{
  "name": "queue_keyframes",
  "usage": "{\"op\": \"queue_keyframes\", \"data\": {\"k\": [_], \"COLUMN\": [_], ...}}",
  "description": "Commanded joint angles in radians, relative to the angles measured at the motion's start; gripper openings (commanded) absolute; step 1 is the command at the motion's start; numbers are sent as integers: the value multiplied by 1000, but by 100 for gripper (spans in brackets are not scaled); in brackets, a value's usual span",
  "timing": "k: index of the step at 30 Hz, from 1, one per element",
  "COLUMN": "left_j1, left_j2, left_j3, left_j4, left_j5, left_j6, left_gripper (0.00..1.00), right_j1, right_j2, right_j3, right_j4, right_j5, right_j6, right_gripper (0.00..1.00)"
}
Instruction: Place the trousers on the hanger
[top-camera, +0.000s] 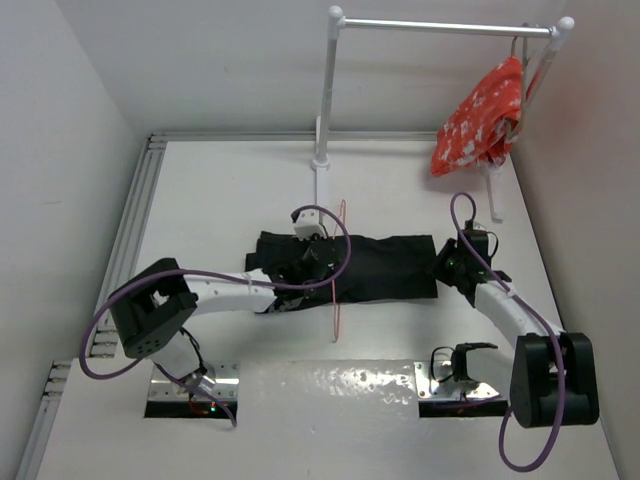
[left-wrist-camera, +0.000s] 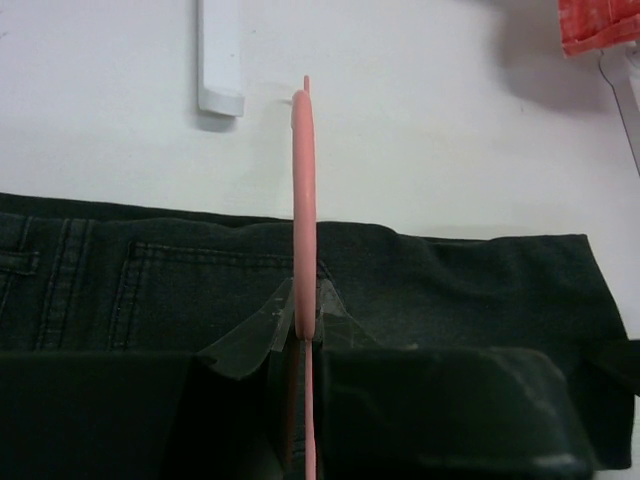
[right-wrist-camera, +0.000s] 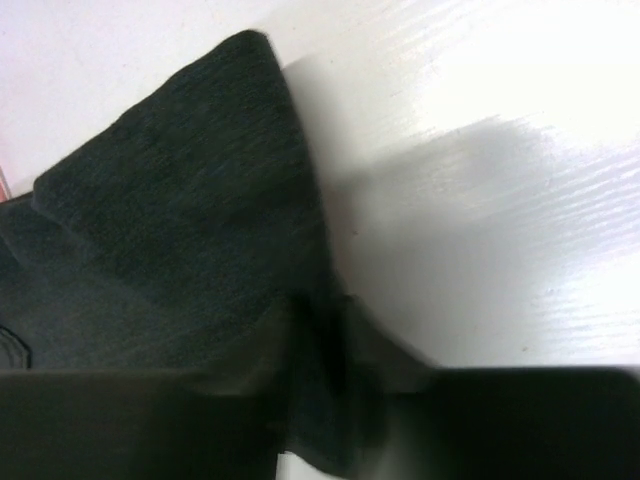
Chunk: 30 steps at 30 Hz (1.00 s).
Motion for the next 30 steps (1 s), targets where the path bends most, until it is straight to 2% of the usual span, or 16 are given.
{"op": "queue_keyframes", "data": {"k": [1,2,4,5,8,10,11,12,14,15,16,17,18,21,26,30], "left_j1": [-12,-12,-12,-11,-11,-12,-12,-12,-11,-12,-12,-12,-12,-11,-12,-15], "left_j2": [-33,-36,-58,-58,-90,-102,-116,-119,-124,-125,-128,-145,-154,-174,-197,-204], "left_j3": [44,52,69,76,115,162,184,223,266,282,300,305,310,369,392,448], "left_j4": [26,21,6,3,-9,-51,-66,-100,-140,-169,-180,-184,-186,-248,-262,-296], "left_j5": [31,37,54,60,93,116,122,134,131,127,125,126,134,125,136,154], "left_j6": [-9,-18,-26,-26,-23,-24,-20,-15,-3,0,3,3,5,23,34,49], "left_gripper": [0,0,0,0,0,0,0,0,0,0,0,0,0,0,0,0], "right_j1": [-3,-1,0,3,64,198,254,357,446,483,537,554,574,595,623,637], "right_j2": [-2,-16,-86,-86,-187,-240,-249,-257,-258,-258,-247,-237,-225,-197,-155,-116], "right_j3": [1,11,46,55,52,50,57,60,77,83,95,104,124,138,176,184], "right_j4": [18,14,-28,-28,24,87,133,158,226,247,265,279,280,325,380,409], "right_j5": [-2,-11,-84,-118,-260,-258,-248,-242,-211,-199,-192,-189,-188,-206,-211,-197], "right_j6": [17,15,-3,-3,66,95,115,129,155,158,161,161,161,184,230,250], "right_gripper": [31,59,80,81,76,69,48,39,24,25,31,39,54,58,55,37]}}
